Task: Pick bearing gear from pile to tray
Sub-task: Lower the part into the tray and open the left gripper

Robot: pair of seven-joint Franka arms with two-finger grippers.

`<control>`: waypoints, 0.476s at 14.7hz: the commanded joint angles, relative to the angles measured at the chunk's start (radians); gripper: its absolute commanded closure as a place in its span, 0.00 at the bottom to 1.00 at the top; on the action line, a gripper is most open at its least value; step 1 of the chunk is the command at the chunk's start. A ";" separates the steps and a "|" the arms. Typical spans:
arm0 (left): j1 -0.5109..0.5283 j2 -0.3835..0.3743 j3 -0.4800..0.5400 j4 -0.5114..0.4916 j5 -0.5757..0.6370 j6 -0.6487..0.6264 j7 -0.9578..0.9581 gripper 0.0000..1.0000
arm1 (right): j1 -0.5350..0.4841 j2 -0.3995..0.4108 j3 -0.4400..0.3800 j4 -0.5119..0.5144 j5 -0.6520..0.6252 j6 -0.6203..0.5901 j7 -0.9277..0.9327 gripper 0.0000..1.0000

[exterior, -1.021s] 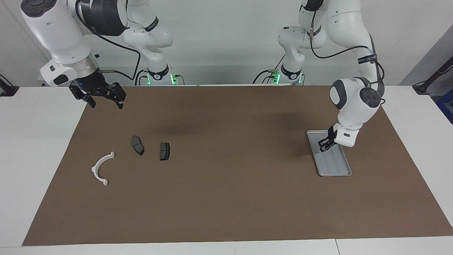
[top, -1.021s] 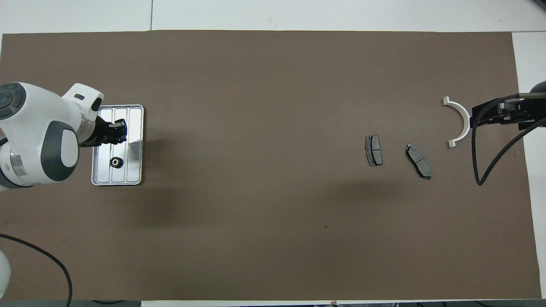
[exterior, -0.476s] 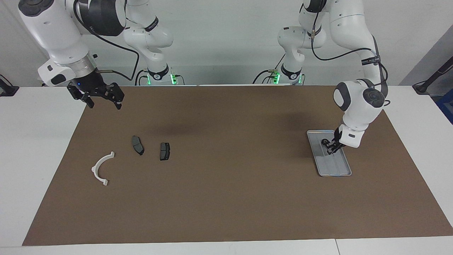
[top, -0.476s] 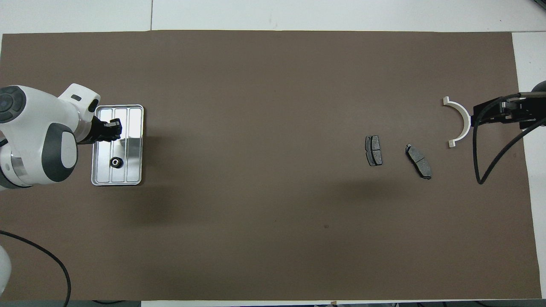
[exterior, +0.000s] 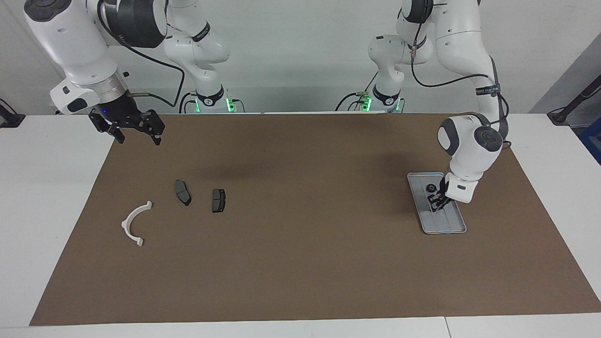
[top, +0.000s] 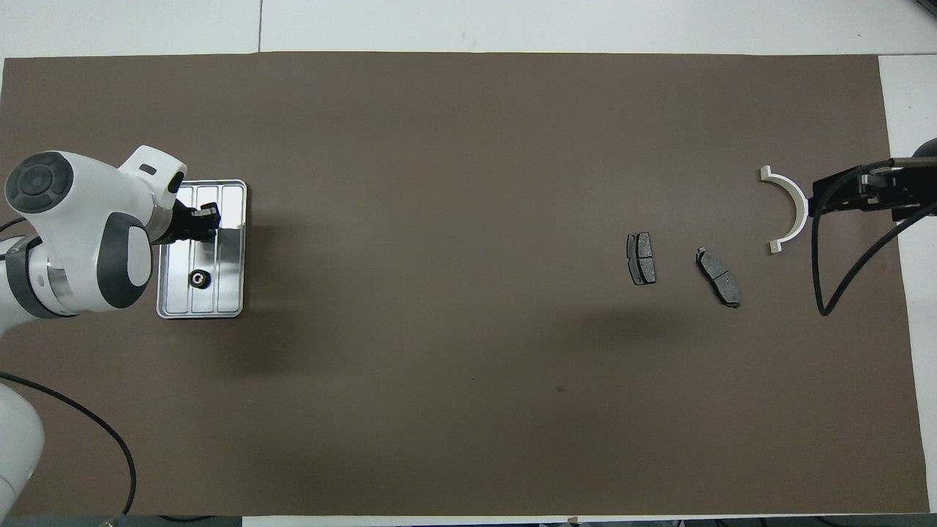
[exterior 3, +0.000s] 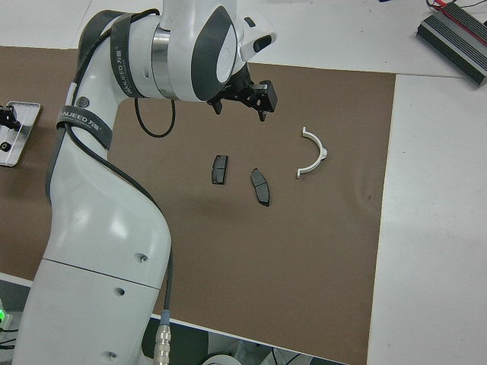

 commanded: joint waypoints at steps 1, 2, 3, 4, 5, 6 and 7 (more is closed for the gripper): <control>-0.004 0.018 0.000 0.011 0.019 0.020 -0.024 1.00 | -0.015 -0.004 0.006 -0.012 0.014 0.020 -0.030 0.00; -0.004 0.018 0.000 0.010 0.019 0.020 -0.024 1.00 | -0.018 -0.004 0.004 -0.010 0.014 0.021 -0.030 0.00; -0.004 0.018 0.000 0.008 0.020 0.019 -0.024 1.00 | -0.018 -0.004 0.004 -0.012 0.014 0.021 -0.030 0.00; -0.002 0.018 0.000 0.005 0.020 0.020 -0.022 0.65 | -0.020 -0.004 0.004 -0.012 0.014 0.020 -0.030 0.00; -0.001 0.018 0.000 0.008 0.020 0.017 -0.022 0.07 | -0.018 -0.004 0.004 -0.012 0.014 0.020 -0.030 0.00; 0.000 0.018 0.001 0.017 0.020 0.006 -0.021 0.00 | -0.018 -0.004 0.004 -0.012 0.014 0.020 -0.030 0.00; 0.000 0.018 0.001 0.039 0.020 -0.010 -0.021 0.00 | -0.018 -0.004 0.006 -0.012 0.014 0.021 -0.030 0.00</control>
